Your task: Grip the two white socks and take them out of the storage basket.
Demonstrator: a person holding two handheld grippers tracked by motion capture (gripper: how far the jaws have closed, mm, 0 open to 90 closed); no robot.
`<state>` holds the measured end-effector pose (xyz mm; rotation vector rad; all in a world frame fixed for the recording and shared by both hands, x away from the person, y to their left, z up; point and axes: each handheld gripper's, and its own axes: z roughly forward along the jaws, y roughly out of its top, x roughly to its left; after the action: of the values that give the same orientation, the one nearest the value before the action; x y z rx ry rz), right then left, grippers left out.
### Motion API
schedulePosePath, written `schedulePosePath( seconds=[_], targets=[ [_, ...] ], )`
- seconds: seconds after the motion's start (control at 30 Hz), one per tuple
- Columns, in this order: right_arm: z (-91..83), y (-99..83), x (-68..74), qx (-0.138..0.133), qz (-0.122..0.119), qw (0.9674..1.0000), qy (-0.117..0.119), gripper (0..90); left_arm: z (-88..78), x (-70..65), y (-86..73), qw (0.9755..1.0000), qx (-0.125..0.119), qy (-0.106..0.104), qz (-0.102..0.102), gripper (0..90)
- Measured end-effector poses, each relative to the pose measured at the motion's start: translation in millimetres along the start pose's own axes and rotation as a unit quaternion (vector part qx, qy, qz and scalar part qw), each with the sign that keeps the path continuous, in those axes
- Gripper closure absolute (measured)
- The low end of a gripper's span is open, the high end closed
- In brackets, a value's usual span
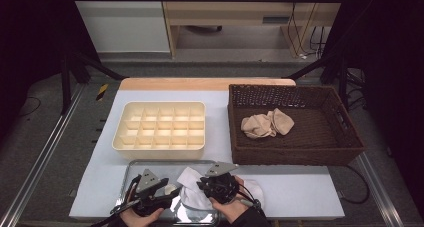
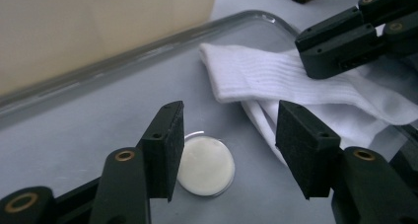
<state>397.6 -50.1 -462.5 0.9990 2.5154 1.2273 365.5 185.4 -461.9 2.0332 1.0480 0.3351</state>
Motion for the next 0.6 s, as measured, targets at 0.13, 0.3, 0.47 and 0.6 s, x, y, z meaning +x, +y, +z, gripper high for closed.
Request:
schedulePosePath(
  seconds=[0.13,0.3,0.47,0.6],
  targets=[
    [3.3,-1.0,0.0,0.008,0.000,1.0000,-0.002,82.0,5.6,-3.9,-1.5,0.9999,0.011,-0.002,0.006,46.4],
    [7.3,-1.9,-0.4,0.009,0.002,0.9999,-0.007,78.7,13.7,-8.8,-1.9,0.9996,0.021,-0.010,0.015,52.4],
    [8.7,-1.7,-0.4,0.000,-0.001,1.0000,-0.008,75.2,16.0,-7.7,-1.8,0.9995,0.025,-0.009,0.014,60.5],
    [13.1,-1.9,0.0,0.003,0.000,1.0000,-0.006,77.9,18.0,-7.3,-1.4,0.9993,0.031,-0.011,0.017,71.6]
  ],
)
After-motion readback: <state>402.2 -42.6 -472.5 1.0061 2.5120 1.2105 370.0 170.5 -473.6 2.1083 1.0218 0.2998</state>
